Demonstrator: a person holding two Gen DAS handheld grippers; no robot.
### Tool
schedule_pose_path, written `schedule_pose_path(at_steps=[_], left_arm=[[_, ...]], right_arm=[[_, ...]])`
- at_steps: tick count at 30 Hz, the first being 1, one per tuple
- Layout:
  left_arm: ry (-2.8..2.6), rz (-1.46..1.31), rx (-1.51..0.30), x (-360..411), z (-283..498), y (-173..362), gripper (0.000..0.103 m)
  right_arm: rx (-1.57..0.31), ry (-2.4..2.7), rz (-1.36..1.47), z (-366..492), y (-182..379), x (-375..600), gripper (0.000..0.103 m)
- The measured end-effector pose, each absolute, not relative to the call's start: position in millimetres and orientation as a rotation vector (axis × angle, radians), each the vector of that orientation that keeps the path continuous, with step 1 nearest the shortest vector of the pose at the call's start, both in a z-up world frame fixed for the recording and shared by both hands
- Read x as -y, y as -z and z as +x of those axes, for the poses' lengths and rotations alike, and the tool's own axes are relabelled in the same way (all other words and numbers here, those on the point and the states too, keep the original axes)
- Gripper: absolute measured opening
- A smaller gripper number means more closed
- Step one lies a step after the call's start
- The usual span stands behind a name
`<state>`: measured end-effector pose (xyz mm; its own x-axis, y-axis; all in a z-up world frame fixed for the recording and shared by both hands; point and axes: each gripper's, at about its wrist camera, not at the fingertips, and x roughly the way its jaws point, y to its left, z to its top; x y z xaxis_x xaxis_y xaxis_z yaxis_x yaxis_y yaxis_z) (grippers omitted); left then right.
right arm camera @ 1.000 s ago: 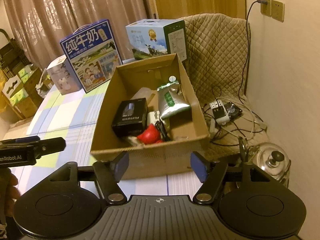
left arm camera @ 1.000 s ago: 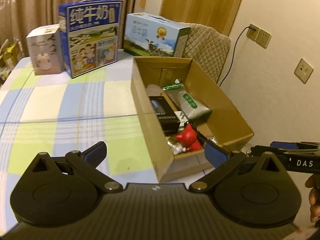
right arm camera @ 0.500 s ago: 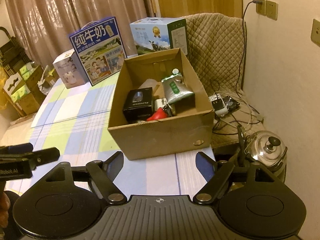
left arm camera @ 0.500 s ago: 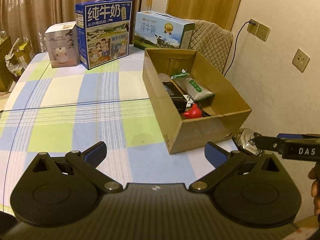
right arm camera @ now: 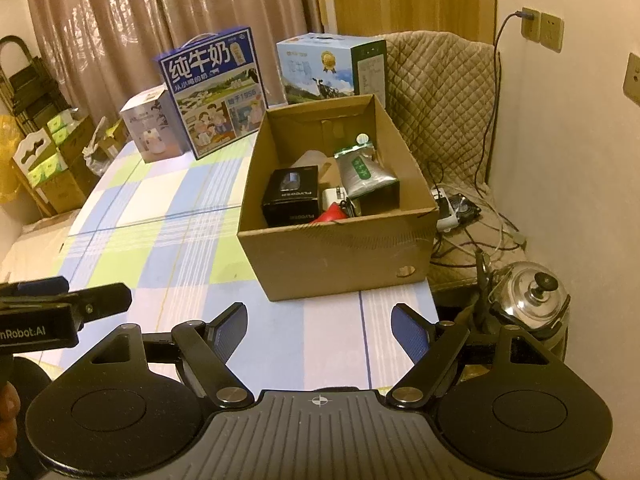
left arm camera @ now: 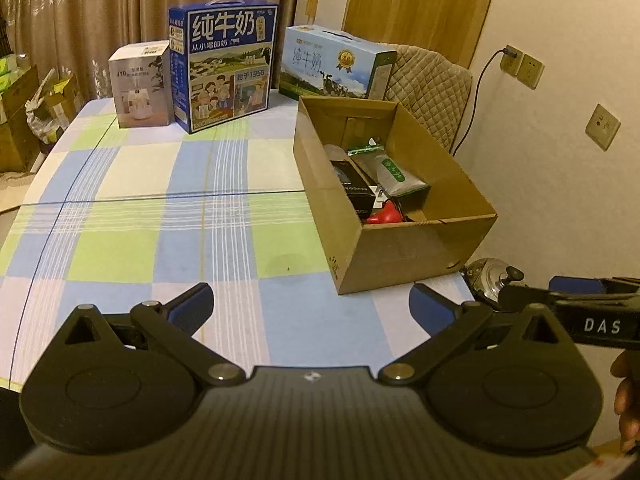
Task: Organize objects
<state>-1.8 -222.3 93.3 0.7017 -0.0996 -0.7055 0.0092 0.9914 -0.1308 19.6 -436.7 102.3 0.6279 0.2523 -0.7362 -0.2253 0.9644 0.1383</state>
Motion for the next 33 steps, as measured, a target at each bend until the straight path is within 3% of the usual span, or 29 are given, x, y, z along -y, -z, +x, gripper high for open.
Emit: schedule_pose_path(at_steps=[33], left_arm=[[0.067,-0.112,-0.809,227.5,-5.1,-87.2,0.102]], right_arm=[[-0.839,-0.284,0.007,5.1,-107.3,430.5,0.076]])
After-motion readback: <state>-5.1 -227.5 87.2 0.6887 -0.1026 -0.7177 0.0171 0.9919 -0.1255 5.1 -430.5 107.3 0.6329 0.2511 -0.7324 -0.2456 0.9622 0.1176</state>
